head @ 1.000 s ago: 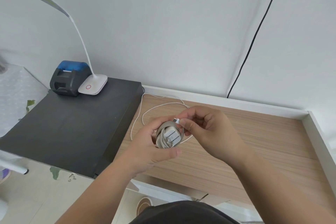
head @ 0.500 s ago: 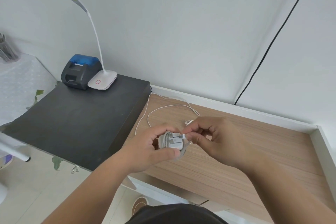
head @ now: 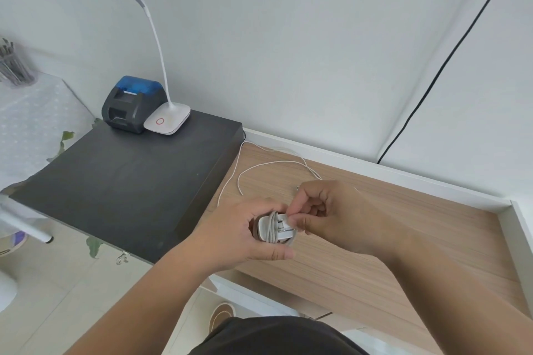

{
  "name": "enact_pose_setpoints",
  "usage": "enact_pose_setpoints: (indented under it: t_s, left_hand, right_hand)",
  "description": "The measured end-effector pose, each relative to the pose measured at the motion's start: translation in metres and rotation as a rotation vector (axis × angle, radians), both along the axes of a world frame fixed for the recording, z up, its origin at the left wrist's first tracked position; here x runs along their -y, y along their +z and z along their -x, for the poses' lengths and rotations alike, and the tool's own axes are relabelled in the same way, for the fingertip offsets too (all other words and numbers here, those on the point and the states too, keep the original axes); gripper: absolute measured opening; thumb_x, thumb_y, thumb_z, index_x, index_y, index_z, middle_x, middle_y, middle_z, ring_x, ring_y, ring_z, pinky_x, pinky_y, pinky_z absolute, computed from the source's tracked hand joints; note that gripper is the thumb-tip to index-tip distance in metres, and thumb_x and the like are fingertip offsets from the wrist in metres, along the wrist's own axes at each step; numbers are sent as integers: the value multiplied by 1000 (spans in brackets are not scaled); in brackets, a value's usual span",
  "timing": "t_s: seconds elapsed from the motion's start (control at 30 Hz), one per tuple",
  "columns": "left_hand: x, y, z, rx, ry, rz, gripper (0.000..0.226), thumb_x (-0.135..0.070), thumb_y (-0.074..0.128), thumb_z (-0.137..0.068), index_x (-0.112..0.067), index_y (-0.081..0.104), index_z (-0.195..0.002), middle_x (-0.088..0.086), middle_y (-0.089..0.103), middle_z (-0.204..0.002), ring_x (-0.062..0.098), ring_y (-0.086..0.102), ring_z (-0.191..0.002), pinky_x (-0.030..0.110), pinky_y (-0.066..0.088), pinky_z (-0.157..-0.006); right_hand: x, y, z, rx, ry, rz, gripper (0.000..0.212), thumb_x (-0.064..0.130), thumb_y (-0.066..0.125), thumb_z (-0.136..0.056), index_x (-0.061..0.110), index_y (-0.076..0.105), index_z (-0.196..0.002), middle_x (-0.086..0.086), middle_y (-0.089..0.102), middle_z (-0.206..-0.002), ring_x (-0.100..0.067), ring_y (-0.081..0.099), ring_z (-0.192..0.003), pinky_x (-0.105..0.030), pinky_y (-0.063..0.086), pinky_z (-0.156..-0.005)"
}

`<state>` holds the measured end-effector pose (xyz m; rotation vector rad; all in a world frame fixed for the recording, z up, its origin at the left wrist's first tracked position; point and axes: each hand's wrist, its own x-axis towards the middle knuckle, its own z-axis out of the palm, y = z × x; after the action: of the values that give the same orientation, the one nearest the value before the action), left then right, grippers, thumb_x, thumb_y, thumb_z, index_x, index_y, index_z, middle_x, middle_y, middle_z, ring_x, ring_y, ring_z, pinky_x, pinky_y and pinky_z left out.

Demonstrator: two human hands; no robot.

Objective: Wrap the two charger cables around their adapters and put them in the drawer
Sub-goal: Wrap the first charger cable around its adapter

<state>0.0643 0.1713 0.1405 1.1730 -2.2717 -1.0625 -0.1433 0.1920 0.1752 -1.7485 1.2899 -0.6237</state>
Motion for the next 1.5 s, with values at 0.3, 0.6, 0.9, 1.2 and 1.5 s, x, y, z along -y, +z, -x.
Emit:
enact_pose_setpoints:
  t_s: [0.3, 0.6, 0.9, 1.2, 1.5]
  left_hand:
    - [-1, -9, -3, 47, 53, 47, 51, -62, 77, -64, -51, 59, -110, -17, 62, -92, 3, 57, -89, 32, 51, -79]
    - [-4, -6, 2, -101, 104, -21, 38, -52, 78, -73, -43, 62, -105, -18, 64, -91, 4, 60, -80, 35, 53, -74]
    - [-9, -3, 12, -244, 306, -77, 45, -63, 78, -65, -43, 61, -102, -15, 68, -90, 8, 65, -81, 43, 57, -74]
    - [-4, -5, 15, -260, 344, -75, 67, -52, 91, -47, -46, 63, -108, -20, 69, -99, 7, 66, -92, 40, 57, -85]
    - [-10, -16, 18, -387, 220, -31, 66, -62, 76, -67, -39, 53, -125, -15, 55, -114, 9, 58, -109, 31, 52, -92]
  right_hand:
    - [-7, -4, -14, -241, 130, 341, 33, 12, 61, -88, 29, 32, -93, 6, 59, -71, -8, 51, -60, -16, 39, -57]
    - [3, -14, -12, 146, -99, 201, 22, 20, 77, -79, 15, 56, -78, 0, 54, -64, -13, 45, -57, -26, 40, -53]
    - [-9, -24, -8, 236, -167, 106, 23, 13, 71, -83, 30, 74, -98, 1, 69, -89, -20, 62, -79, -36, 53, -77]
    - [-4, -18, -3, 348, -259, 119, 11, 7, 78, -76, 12, 74, -84, -8, 70, -87, -26, 68, -79, -40, 57, -74]
    - [-8, -29, -3, 512, -289, 138, 8, 4, 77, -73, 8, 75, -80, -15, 68, -85, -24, 63, -74, -33, 50, -68]
